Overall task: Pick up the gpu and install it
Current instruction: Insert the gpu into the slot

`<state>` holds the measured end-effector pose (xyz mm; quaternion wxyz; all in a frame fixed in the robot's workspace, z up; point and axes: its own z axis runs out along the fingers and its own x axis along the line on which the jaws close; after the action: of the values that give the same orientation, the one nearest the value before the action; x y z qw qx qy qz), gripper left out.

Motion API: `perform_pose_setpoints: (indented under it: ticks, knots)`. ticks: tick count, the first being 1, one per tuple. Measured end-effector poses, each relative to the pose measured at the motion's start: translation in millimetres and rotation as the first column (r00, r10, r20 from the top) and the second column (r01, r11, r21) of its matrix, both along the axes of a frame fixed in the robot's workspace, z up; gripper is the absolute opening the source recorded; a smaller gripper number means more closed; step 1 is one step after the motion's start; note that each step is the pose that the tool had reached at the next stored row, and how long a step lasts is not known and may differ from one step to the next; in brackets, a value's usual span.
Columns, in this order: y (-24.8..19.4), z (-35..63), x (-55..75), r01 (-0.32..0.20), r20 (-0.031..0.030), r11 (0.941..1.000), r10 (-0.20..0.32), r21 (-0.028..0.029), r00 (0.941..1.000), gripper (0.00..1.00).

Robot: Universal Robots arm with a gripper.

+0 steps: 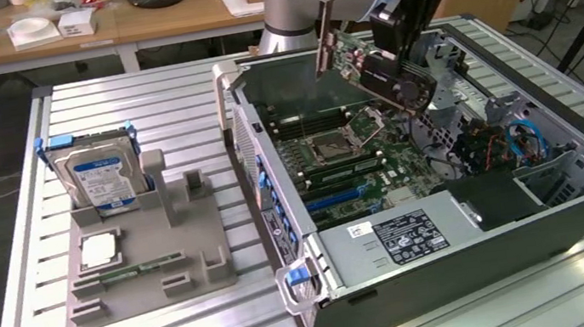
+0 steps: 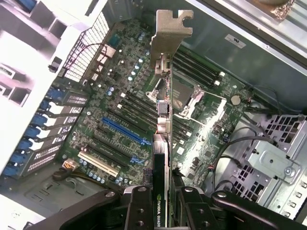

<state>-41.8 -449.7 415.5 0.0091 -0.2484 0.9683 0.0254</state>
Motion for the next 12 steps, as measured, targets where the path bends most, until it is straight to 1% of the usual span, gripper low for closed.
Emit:
perform_pose_setpoints:
  ticks: [6,12]
  knots:
    - [0.0,0.0,0.0,-0.036,0.0,0.9993,0.036,0.0,0.9993,0.26]
    - [0.0,0.0,0.0,-0.074,0.0,0.9973,0.074,0.0,0.9973,0.26]
